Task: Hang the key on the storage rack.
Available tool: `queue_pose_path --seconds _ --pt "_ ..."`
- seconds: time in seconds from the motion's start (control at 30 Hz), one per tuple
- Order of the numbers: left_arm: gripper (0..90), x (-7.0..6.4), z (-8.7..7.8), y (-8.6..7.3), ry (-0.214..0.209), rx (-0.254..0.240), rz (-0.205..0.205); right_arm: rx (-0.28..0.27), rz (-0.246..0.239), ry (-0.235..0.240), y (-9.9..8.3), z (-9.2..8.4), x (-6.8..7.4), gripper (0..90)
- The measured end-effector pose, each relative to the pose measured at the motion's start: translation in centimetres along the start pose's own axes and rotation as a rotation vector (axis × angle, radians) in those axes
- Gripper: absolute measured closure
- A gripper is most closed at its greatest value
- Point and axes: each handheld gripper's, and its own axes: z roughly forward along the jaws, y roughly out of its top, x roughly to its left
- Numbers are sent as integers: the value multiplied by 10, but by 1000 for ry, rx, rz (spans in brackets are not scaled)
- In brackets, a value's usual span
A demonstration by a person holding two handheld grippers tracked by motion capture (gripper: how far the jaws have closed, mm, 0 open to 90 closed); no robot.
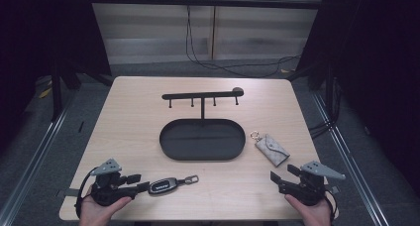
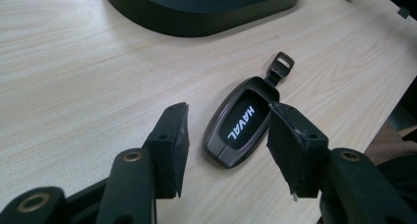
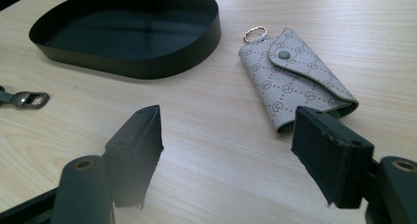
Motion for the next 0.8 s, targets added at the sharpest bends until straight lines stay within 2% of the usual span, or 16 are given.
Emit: queue_pose_path --seconds 0.07,0.17,0.2,0.23,0.3,0.33,0.37,0.5,0.53,0.63,0.67,0.73,0.77,0.8 --pt "468 0 -1 0 -44 -8 -15 10 -5 -1 0 0 1 305" --pt "551 -1 -2 0 -39 -23 -25 27 -9 3 0 2 1 307" --pt "551 -1 -2 0 -23 -24 -29 27 -9 3 0 2 1 307" --pt "587 -1 0 0 -4 -3 -3 32 -12 3 0 3 1 304" --pt "598 -3 1 -1 32 12 19 34 -14 5 0 3 1 302" --pt "606 -4 1 0 36 13 43 35 -15 2 0 3 2 300" --pt "613 -4 1 0 36 13 43 35 -15 1 0 3 2 299" --pt "605 -12 -2 4 84 -28 124 38 -12 2 0 3 2 294" --pt "604 -14 -2 5 88 -22 136 35 -14 3 0 3 2 294" --pt "578 -18 0 9 101 56 116 35 -22 6 0 2 3 294" --pt "595 -18 0 10 102 71 107 33 -21 8 0 2 3 294" --pt "576 -16 2 15 101 111 113 34 -15 16 1 1 3 294" --pt "566 -16 3 17 96 106 114 33 -14 23 1 2 2 294" --pt "559 -16 5 20 74 124 105 37 -10 29 1 2 2 294"
